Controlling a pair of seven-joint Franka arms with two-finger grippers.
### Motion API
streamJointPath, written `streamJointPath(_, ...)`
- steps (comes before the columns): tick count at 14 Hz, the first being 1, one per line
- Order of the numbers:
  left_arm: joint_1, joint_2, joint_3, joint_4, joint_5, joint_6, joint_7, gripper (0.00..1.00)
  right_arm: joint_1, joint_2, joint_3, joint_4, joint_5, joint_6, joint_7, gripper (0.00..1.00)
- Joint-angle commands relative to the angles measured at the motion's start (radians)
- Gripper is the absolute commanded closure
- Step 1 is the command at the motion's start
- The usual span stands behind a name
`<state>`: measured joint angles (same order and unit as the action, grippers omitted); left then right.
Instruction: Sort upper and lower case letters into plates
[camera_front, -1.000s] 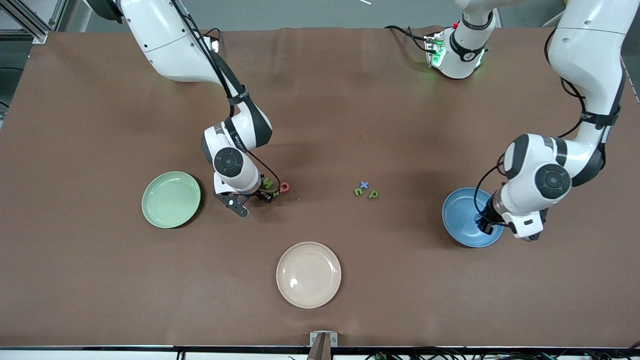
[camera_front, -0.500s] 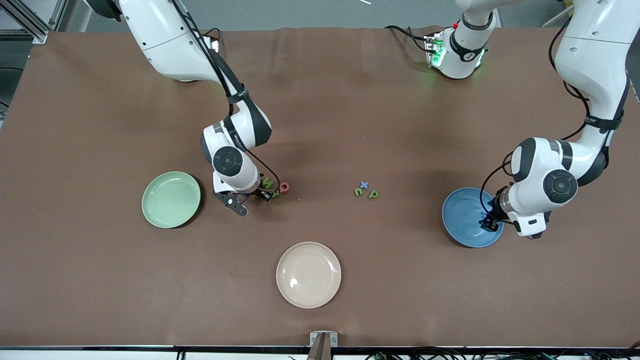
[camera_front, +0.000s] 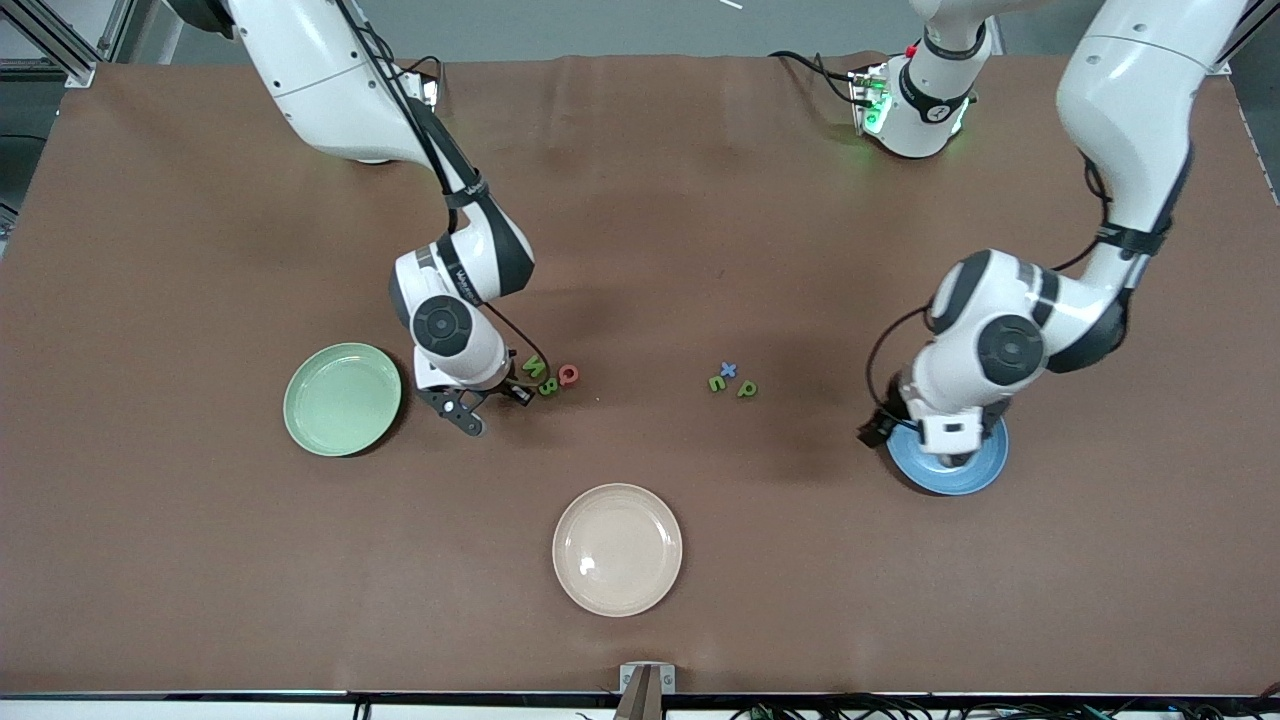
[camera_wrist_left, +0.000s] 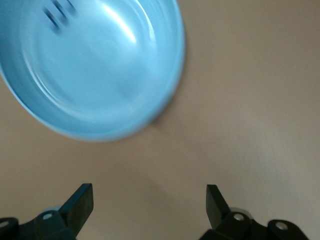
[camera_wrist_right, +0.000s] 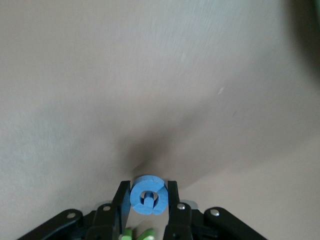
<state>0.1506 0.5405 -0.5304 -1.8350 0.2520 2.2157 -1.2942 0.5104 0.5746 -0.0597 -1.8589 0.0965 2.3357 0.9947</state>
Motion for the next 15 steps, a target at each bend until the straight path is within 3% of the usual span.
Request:
streamJointPath(1,-0.110,0.036,0.004,0.010,0.015,0.015,-0.036,0.01,-0.100,-0.091,0.012,0.000,-0.008,-0.113,-0.143,0.99)
streamJointPath(4,-0.193,0.059,0.009,0.010,0.023,0.090,-0.037,0.07,-0.202,-0.169,0.012,-0.041,-0.008,-0.162,-0.339,0.99)
streamJointPath(7,-0.253,0.099,0.010,0.020,0.081,0.117,-0.039,0.14,-0.288,-0.206,0.012,-0.143,-0.008,-0.115,-0.499,0.99)
streamJointPath(10,-0.259,0.151,0.010,0.045,0.163,0.125,-0.094,0.22,-0.349,-0.226,0.012,-0.273,-0.008,0.014,-0.600,0.99)
streamJointPath(15,-0.259,0.187,0.010,0.046,0.237,0.159,-0.155,0.26,-0.406,-0.217,0.012,-0.336,-0.008,0.050,-0.676,0.99)
